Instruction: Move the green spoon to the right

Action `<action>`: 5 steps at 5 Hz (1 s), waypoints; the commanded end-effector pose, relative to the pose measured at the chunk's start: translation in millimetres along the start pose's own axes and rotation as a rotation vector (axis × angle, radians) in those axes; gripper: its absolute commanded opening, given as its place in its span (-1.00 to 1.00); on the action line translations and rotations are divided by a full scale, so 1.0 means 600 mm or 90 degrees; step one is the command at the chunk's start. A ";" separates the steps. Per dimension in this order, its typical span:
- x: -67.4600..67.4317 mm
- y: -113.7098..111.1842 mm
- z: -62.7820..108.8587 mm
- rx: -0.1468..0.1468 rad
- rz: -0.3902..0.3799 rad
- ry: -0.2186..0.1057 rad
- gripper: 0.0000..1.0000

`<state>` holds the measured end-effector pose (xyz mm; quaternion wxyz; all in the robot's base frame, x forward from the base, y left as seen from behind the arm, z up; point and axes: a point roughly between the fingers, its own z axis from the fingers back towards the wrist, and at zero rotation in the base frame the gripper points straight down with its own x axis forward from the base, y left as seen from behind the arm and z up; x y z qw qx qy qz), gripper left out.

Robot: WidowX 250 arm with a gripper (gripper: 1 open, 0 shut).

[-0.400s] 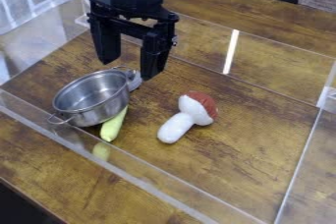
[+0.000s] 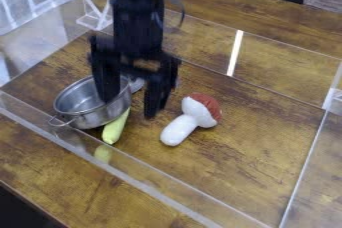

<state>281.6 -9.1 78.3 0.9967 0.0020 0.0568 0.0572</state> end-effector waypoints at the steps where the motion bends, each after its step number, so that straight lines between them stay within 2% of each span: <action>1: 0.010 0.010 -0.021 0.003 -0.003 -0.029 1.00; 2: 0.017 0.027 -0.037 0.006 0.005 -0.039 1.00; 4: 0.032 0.079 -0.044 -0.005 0.079 -0.061 1.00; 5: 0.038 0.095 -0.062 -0.009 0.102 -0.060 1.00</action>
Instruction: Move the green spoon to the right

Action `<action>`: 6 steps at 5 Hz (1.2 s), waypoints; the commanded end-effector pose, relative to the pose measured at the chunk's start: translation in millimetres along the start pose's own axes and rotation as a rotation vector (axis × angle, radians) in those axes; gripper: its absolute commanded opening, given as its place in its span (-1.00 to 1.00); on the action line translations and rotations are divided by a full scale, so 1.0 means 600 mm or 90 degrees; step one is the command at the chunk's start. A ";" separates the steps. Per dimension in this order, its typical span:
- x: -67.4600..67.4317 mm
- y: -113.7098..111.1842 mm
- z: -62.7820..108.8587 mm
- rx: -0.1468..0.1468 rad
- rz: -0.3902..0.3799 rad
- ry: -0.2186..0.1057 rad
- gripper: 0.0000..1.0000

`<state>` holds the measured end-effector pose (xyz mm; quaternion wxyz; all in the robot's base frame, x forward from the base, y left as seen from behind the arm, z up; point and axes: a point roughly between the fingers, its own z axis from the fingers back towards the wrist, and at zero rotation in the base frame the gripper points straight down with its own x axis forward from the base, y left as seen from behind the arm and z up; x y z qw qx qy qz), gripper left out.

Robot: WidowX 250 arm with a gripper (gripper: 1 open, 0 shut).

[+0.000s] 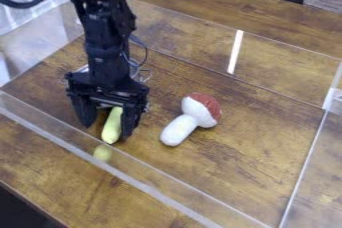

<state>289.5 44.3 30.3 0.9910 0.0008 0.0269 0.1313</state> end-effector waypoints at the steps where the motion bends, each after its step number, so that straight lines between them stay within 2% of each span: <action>1: 0.010 -0.004 0.011 -0.005 0.011 -0.024 1.00; 3: 0.021 -0.014 0.017 -0.011 -0.003 -0.021 1.00; 4: 0.027 -0.012 0.027 -0.013 -0.017 -0.019 -1.00; 6: 0.026 -0.026 0.011 -0.024 -0.030 -0.019 -1.00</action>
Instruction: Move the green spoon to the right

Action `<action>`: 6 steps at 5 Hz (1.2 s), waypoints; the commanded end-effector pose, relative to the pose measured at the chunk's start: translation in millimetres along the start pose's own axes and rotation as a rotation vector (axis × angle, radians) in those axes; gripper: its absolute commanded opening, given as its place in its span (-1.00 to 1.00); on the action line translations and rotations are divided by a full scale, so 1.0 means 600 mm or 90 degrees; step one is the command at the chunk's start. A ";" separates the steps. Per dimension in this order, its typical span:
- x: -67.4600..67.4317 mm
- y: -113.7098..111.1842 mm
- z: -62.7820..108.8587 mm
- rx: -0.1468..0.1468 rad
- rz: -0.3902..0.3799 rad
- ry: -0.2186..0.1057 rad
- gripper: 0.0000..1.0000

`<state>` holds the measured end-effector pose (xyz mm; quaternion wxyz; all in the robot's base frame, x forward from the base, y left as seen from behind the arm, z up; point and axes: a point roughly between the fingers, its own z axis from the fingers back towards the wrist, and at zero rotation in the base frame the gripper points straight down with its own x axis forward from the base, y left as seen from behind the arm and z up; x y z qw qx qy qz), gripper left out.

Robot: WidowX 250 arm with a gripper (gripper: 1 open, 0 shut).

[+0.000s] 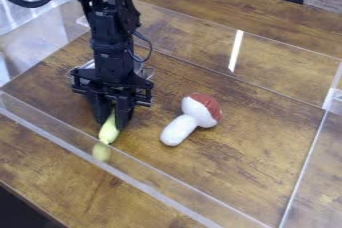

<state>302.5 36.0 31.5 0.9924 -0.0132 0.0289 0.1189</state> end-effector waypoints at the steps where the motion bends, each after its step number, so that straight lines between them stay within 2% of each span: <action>1: -0.006 -0.002 0.007 -0.013 -0.056 -0.023 -1.00; 2: -0.019 0.005 0.006 -0.017 -0.094 -0.022 -1.00; 5: -0.015 0.059 0.018 -0.029 -0.112 -0.017 -1.00; 6: -0.017 0.061 0.024 -0.032 -0.122 -0.014 -1.00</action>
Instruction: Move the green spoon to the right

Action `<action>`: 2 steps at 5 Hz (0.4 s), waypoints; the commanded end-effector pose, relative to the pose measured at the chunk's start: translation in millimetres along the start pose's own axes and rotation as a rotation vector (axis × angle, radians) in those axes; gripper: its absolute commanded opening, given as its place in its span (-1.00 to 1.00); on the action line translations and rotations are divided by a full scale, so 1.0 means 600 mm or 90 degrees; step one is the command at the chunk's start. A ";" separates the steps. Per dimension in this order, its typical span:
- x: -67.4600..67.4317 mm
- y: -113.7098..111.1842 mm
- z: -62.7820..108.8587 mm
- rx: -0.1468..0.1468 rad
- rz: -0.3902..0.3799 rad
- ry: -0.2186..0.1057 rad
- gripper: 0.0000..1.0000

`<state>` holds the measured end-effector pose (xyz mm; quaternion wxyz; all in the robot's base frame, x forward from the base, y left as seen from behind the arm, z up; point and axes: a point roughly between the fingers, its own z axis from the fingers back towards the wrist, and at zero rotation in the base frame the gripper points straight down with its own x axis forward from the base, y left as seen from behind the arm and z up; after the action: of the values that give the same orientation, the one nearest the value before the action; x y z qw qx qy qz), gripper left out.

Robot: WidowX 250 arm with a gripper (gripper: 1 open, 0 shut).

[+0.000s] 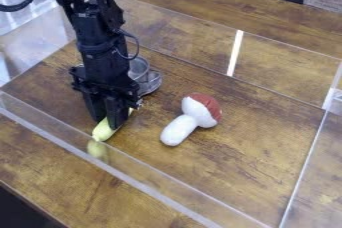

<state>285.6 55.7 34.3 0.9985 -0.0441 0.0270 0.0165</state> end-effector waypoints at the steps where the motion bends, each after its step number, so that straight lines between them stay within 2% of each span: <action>1: -0.004 0.023 0.026 0.003 -0.001 -0.013 -1.00; 2: 0.009 0.015 0.047 -0.001 -0.024 -0.015 -1.00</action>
<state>283.0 60.8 42.9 0.9974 -0.0535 0.0483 -0.0043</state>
